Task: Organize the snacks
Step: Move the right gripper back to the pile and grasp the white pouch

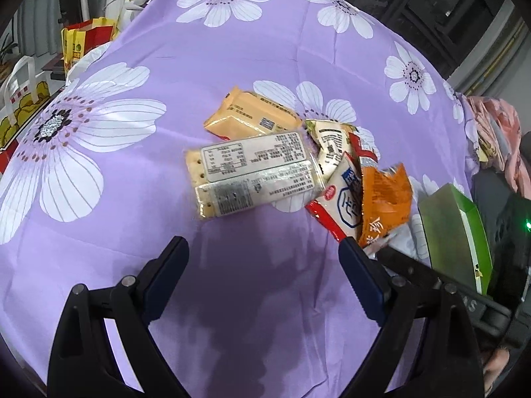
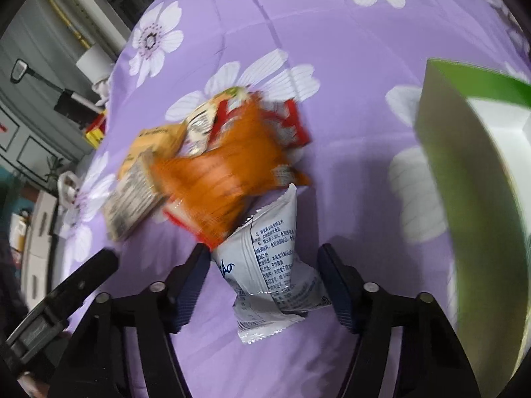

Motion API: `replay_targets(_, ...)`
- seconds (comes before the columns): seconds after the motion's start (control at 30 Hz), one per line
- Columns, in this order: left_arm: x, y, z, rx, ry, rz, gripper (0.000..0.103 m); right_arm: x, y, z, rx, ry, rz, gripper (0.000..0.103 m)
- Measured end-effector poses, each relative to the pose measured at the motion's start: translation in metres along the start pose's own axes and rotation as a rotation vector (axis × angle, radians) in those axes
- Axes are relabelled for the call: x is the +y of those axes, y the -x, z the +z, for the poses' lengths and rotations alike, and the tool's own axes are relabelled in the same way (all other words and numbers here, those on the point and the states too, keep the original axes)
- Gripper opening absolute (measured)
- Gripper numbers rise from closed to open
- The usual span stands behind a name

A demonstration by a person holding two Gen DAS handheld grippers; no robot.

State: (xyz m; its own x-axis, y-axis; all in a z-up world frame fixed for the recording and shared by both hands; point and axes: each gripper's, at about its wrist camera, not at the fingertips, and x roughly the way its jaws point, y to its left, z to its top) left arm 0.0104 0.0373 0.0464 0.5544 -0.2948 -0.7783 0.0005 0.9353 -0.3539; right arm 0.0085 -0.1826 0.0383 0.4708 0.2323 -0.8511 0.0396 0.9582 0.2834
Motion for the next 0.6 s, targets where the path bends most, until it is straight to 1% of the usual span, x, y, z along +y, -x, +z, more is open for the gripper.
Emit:
replay_targets(0.03, 0.001, 0.001, 0.000, -0.004, 0.001, 0.009, 0.092, 0.003, 0.000, -0.002, 0.010, -0.006, 0.016, 0.065)
replay_targets(0.1, 0.003, 0.003, 0.001, -0.011, 0.008, 0.020, 0.092, 0.007, 0.000, -0.004, 0.029, -0.033, 0.067, 0.059)
replay_targets(0.17, 0.005, 0.004, 0.002, -0.012, 0.019, 0.017, 0.092, 0.009, -0.002, -0.002, 0.042, -0.070, 0.120, 0.059)
replay_targets(0.23, 0.008, 0.005, 0.002, -0.010, 0.031, 0.004, 0.092, 0.011, -0.003, -0.002, 0.042, -0.099, 0.142, 0.059)
replay_targets(0.33, 0.007, 0.006, 0.002, 0.000, 0.045, -0.031, 0.092, 0.010, 0.000, -0.002, 0.037, -0.112, 0.148, 0.059)
replay_targets(0.4, 0.002, 0.004, 0.001, 0.025, 0.042, -0.077, 0.092, 0.008, 0.006, -0.001, 0.019, -0.113, 0.157, 0.061)
replay_targets(0.5, -0.009, -0.001, -0.003, 0.064, 0.016, -0.133, 0.092, 0.000, 0.016, -0.001, -0.015, -0.127, 0.160, 0.061)
replay_targets(0.6, -0.025, -0.005, -0.009, 0.100, -0.024, -0.194, 0.091, -0.009, 0.021, -0.001, -0.025, -0.145, 0.182, 0.061)
